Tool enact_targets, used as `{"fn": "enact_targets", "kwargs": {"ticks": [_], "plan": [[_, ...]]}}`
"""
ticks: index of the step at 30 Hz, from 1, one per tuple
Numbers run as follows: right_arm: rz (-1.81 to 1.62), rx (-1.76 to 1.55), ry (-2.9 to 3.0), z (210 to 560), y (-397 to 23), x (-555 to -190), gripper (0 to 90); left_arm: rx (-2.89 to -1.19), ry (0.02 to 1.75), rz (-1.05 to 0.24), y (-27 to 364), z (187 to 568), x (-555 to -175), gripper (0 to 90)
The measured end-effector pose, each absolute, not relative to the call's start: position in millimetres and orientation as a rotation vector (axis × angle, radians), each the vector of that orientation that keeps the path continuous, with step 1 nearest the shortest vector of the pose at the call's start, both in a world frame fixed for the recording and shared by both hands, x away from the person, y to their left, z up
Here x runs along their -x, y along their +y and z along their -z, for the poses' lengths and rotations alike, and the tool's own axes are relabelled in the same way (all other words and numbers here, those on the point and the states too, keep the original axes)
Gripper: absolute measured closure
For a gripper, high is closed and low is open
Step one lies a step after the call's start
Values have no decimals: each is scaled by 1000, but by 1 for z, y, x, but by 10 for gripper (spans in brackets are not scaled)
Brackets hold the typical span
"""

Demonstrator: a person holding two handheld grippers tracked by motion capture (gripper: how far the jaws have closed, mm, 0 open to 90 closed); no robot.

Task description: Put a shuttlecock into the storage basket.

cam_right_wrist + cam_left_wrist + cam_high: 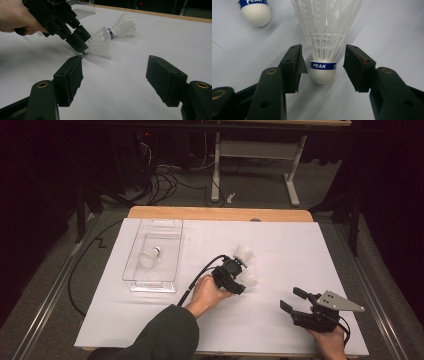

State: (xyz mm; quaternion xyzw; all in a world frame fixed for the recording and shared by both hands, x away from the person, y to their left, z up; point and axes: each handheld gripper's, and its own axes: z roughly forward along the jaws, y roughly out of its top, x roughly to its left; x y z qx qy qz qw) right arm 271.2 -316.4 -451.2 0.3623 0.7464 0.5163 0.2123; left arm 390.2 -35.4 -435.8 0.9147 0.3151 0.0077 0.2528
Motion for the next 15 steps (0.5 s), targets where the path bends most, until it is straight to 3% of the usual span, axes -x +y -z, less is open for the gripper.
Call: {"fn": "enact_targets", "kwargs": {"ticks": [15], "plan": [[-1435, -1007, 2073, 451, -316, -271, 298, -2509, 858, -3, -36, 440, -392, 572]]}}
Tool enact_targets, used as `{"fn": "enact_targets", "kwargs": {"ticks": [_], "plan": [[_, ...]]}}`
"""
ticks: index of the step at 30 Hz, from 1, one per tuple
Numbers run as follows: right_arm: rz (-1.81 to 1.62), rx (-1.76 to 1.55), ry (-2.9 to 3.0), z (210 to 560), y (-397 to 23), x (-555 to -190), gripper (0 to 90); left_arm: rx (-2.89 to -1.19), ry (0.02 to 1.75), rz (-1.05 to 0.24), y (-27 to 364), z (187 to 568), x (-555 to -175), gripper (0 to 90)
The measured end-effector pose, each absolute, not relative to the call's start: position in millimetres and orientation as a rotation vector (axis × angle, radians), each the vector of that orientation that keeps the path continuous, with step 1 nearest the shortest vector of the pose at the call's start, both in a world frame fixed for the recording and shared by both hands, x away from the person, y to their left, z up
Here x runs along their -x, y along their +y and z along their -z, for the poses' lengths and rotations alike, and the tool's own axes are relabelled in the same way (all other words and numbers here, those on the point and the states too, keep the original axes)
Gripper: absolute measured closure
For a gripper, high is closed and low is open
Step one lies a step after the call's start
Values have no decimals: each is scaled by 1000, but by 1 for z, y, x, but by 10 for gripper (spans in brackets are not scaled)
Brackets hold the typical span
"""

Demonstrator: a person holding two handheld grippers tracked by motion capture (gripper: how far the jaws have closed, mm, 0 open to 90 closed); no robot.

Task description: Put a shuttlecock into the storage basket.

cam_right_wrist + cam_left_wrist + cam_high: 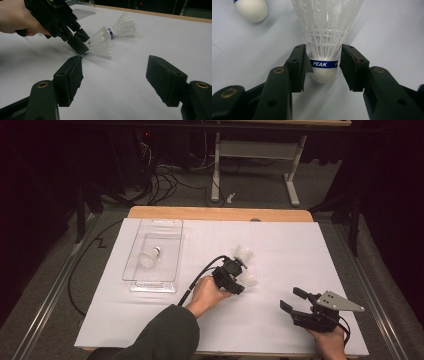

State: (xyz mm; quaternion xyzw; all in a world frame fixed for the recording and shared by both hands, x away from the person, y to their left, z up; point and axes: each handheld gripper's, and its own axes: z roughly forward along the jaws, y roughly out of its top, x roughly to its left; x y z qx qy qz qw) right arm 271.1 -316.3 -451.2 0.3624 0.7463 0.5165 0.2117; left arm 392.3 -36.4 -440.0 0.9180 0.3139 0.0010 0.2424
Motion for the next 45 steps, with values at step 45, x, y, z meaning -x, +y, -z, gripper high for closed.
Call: {"fn": "enact_targets", "kwargs": {"ticks": [45], "plan": [[-1439, -1008, 2073, 451, -316, -271, 298, -2454, 833, -56, -33, 431, -389, 654]]}}
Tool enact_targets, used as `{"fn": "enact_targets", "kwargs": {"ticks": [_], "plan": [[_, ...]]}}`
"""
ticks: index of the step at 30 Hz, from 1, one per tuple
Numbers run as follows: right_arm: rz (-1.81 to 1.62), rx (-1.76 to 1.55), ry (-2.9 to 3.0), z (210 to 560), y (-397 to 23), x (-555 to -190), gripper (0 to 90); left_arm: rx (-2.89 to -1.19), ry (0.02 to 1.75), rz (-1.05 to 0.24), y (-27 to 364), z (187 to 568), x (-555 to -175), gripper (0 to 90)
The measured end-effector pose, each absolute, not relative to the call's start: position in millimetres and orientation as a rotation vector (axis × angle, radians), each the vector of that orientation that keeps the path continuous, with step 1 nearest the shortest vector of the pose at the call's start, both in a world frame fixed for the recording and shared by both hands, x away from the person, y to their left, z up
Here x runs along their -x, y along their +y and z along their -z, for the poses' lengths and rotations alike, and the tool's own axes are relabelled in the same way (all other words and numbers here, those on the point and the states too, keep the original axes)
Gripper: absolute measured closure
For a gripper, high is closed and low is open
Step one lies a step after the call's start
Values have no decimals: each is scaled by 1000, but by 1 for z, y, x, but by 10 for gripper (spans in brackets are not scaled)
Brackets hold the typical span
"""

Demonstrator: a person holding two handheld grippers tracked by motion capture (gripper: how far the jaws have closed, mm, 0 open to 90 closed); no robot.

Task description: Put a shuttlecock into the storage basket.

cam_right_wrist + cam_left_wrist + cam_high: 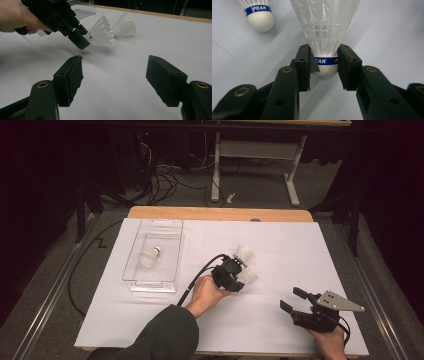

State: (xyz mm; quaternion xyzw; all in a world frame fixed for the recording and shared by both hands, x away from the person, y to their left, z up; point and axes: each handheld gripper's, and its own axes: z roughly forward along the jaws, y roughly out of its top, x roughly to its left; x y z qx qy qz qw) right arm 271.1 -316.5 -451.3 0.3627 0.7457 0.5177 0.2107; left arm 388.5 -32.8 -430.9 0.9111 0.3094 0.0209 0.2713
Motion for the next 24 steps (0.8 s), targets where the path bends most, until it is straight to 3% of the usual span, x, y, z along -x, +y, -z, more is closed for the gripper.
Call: {"fn": "enact_targets", "kwargs": {"ticks": [24], "plan": [[-1438, -1006, 2073, 451, -316, -271, 298, -2356, 791, -122, -20, 412, -378, 654]]}}
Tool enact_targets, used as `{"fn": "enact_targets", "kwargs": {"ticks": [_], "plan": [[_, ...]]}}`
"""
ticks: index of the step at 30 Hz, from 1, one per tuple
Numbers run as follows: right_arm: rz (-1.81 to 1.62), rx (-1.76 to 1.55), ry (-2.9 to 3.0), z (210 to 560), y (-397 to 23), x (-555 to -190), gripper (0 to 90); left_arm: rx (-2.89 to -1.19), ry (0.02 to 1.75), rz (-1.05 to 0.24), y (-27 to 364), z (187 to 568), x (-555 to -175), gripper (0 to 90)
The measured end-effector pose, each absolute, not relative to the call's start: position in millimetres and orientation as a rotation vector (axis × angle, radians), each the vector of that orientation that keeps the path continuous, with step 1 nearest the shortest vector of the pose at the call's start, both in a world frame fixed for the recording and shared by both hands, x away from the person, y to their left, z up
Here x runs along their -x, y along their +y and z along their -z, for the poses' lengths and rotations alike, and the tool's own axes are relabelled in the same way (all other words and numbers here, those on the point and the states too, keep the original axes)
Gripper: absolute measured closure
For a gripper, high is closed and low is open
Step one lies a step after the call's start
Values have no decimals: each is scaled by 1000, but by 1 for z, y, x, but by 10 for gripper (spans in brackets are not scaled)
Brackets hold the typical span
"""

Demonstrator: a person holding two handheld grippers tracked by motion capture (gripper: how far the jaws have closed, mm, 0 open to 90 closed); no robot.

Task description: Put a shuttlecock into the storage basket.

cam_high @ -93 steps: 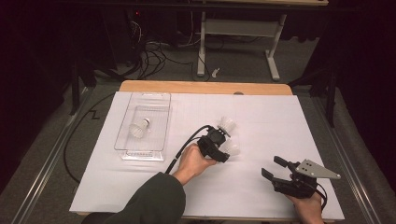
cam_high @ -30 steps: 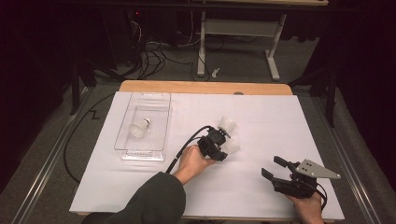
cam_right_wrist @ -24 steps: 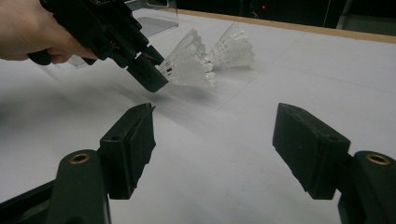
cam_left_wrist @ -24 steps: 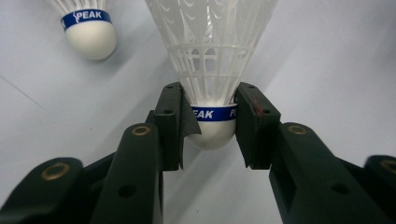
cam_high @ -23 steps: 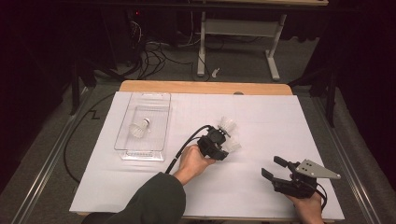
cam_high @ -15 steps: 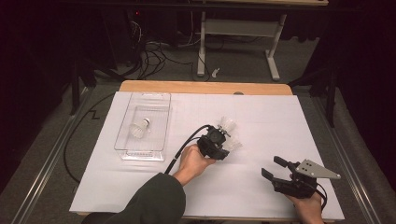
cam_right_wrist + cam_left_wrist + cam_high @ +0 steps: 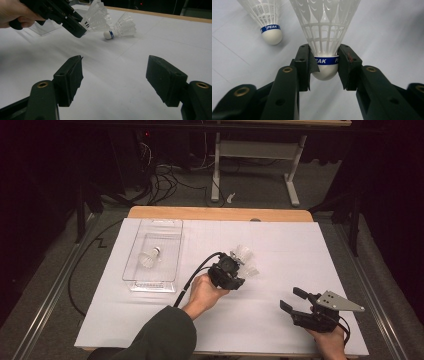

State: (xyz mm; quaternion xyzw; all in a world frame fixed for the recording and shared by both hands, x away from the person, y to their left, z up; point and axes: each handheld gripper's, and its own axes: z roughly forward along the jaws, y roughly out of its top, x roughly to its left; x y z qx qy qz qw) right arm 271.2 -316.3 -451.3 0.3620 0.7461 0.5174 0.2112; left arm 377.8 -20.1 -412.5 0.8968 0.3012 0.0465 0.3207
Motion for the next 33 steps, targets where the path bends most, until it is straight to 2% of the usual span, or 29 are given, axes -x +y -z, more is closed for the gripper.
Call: {"fn": "enact_targets", "kwargs": {"ticks": [33], "plan": [[-1438, -1010, 2073, 451, -316, -271, 298, -2282, 815, -165, 7, 393, -373, 654]]}}
